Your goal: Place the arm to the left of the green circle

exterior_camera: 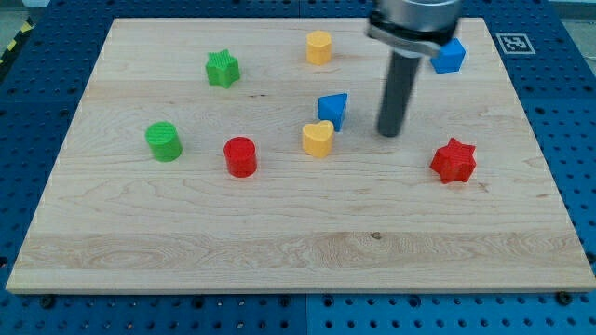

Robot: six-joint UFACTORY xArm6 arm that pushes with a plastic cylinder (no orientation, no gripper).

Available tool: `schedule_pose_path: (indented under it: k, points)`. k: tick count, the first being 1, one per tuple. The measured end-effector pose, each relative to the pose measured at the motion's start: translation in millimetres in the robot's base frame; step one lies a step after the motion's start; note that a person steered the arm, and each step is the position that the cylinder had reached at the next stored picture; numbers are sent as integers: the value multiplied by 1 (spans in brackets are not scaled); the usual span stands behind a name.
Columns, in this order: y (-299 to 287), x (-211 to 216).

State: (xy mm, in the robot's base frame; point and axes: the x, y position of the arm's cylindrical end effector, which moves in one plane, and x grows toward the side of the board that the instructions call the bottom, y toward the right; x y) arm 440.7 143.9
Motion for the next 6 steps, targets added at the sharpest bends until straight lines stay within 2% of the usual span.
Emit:
schedule_pose_path:
  k: [1,2,3,4,6]
  points:
    - [73,96]
    - [110,144]
    - [59,79]
    - [-30,27]
    - [-193,109]
